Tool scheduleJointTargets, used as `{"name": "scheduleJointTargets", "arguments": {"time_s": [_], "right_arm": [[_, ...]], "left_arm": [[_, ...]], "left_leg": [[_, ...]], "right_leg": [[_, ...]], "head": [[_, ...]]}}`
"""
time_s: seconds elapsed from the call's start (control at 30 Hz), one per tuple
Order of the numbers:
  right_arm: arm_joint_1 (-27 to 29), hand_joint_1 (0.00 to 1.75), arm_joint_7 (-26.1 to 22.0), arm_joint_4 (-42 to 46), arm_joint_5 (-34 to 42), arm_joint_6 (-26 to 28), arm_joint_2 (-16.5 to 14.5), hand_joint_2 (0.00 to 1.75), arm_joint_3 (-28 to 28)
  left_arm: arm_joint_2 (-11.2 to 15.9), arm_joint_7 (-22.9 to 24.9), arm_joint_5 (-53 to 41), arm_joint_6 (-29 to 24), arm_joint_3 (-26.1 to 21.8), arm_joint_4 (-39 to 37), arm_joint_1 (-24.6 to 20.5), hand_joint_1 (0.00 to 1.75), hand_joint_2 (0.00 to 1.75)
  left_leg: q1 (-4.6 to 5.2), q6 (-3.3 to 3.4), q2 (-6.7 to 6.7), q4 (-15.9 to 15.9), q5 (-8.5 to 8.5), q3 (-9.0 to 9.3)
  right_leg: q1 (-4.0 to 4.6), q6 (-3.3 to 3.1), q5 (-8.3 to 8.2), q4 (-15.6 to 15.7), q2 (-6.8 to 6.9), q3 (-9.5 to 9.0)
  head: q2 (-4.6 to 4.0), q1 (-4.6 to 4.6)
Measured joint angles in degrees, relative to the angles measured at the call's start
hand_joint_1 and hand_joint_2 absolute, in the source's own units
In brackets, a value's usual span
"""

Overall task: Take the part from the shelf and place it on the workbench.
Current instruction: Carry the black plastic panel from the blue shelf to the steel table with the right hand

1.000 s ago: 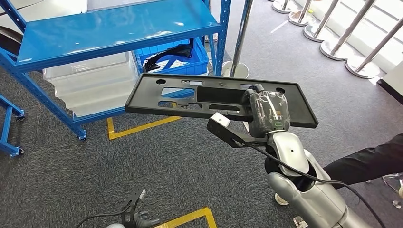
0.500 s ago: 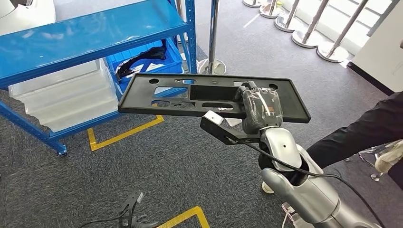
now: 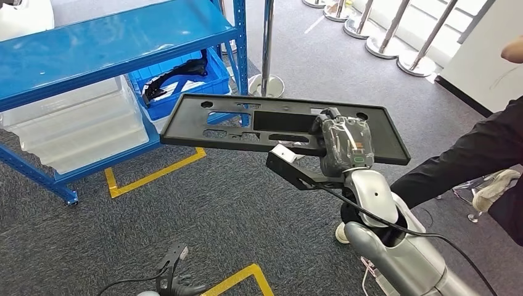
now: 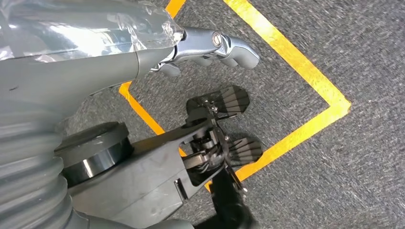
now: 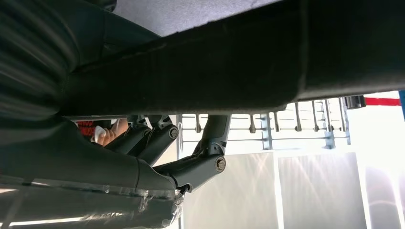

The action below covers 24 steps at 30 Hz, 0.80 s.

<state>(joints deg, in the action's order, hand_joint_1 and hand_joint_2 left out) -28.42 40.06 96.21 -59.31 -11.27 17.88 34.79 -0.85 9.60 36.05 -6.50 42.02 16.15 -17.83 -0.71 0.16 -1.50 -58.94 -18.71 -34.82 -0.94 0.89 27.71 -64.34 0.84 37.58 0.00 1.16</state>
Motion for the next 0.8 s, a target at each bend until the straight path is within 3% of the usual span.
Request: {"name": "scheduleJointTargets", "arguments": {"time_s": [0.07,0.2,0.27,0.33,0.37,0.4,0.43,0.47,0.53,0.6,0.67,0.7,0.77,0.8], "right_arm": [[0.0,1.75,0.0,0.0,0.0,0.0,0.0,1.75,-0.1],[-0.1,1.75,0.0,0.0,0.0,0.0,0.1,1.75,-0.2],[-0.2,1.75,0.0,0.0,0.2,-0.1,0.0,1.75,-0.3],[-0.2,1.75,0.1,0.0,0.7,-0.2,-0.1,1.75,-0.3],[-0.2,1.75,0.1,0.0,1.1,-0.3,-0.1,1.75,-0.3],[-0.2,1.75,0.1,0.0,1.5,-0.2,-0.1,1.75,-0.3],[-0.3,1.75,0.1,-0.1,2.0,-0.2,-0.2,1.75,-0.3],[-0.4,1.75,0.1,-0.1,2.5,0.0,-0.2,1.75,-0.3],[-0.7,1.75,0.1,-0.2,3.1,0.1,-0.2,1.75,-0.3],[-1.0,1.75,0.1,-0.3,3.4,0.3,-0.3,1.75,-0.3],[-1.1,1.75,0.1,-0.5,3.6,0.5,-0.4,1.75,-0.3],[-1.1,1.75,0.1,-0.5,3.7,0.6,-0.4,1.75,-0.3],[-1.3,1.75,0.1,-0.6,3.7,0.8,-0.4,1.75,-0.3],[-1.3,1.75,0.0,-0.7,3.7,0.8,-0.4,1.75,-0.3]], "left_arm": [[0.0,0.0,0.0,0.0,0.0,0.0,-0.1,0.0,1.75],[0.0,0.0,0.0,0.0,0.0,0.0,-0.2,0.0,1.75],[0.1,0.0,0.0,0.1,0.0,0.0,-0.3,0.0,1.75],[0.1,0.1,-0.1,0.4,0.0,0.0,-0.2,0.0,1.75],[0.1,0.2,-0.1,0.5,0.0,0.0,-0.2,0.0,1.75],[0.1,0.2,-0.1,0.6,0.0,0.0,-0.2,0.0,1.75],[0.1,0.2,-0.1,0.7,0.0,0.0,-0.2,0.0,1.75],[0.1,0.2,-0.1,0.8,0.0,0.0,-0.2,0.0,1.75],[0.2,0.2,-0.1,0.8,0.0,0.0,-0.2,0.0,1.75],[0.4,0.2,-0.1,0.8,0.0,0.0,-0.1,0.0,1.75],[0.4,0.2,-0.1,0.8,0.0,0.0,-0.1,0.0,1.75],[0.4,0.2,-0.1,0.7,0.0,0.0,-0.2,0.0,1.75],[0.4,0.2,-0.1,0.7,0.0,0.0,-0.3,0.0,1.75],[0.4,0.2,-0.1,0.7,0.0,0.0,-0.3,0.0,1.75]], "left_leg": [[0.18,-0.54,-0.35,-0.3,-0.13,-0.1],[0.1,-1.79,-0.61,-1.0,-0.68,-0.28],[-0.04,-2.31,0.18,-5.2,-3.48,-1.82],[-0.03,-2.47,0.77,-12.9,-7.39,-5.05],[-0.02,-2.45,0.87,-16.0,-8.45,-6.41],[-0.01,-2.34,0.93,-17.1,-8.38,-6.88],[0.0,-2.15,1.05,-16.0,-7.22,-6.26],[0.01,-1.9,1.4,-12.8,-5.3,-4.7],[-0.07,-1.41,3.52,-5.0,-2.04,-1.14],[-0.02,-1.19,4.95,-1.1,-1.07,0.33],[0.02,-0.87,4.22,-0.5,-0.8,0.45],[-0.06,-0.54,3.74,-0.1,-0.56,0.56],[-0.32,0.08,2.64,0.6,-0.07,0.75],[-0.26,0.24,2.11,0.7,0.01,0.74]], "right_leg": [[0.32,-0.48,-1.36,4.9,0.67,-2.3],[0.48,-1.9,-1.66,5.6,-0.35,-2.16],[0.35,-2.59,-1.95,5.8,-0.75,-2.22],[0.49,-2.98,-2.04,5.8,-1.28,-2.11],[0.59,-3.06,-2.06,5.7,-1.66,-2.06],[0.66,-3.09,-2.09,5.7,-2.1,-2.02],[0.7,-3.1,-2.1,5.6,-2.58,-2.0],[0.72,-3.1,-2.12,5.5,-3.09,-2.01],[0.72,-2.93,-2.17,5.3,-4.07,-1.84],[0.54,-2.37,-2.4,5.2,-4.98,-1.42],[0.29,-1.57,-2.67,5.4,-5.71,-1.11],[0.32,-1.26,-2.43,5.1,-5.44,-0.92],[0.44,-0.86,-0.3,1.8,-3.7,0.63],[0.42,-0.71,1.48,-1.5,-2.61,2.15]], "head": [[0.0,0.19],[0.0,-0.32],[0.0,-0.87],[0.0,-1.57],[0.0,-1.8],[0.0,-1.96],[0.0,-2.11],[0.0,-2.27],[0.0,-2.55],[0.0,-2.65],[0.0,-2.66],[0.0,-2.62],[0.0,-2.03],[0.0,-1.63]]}}
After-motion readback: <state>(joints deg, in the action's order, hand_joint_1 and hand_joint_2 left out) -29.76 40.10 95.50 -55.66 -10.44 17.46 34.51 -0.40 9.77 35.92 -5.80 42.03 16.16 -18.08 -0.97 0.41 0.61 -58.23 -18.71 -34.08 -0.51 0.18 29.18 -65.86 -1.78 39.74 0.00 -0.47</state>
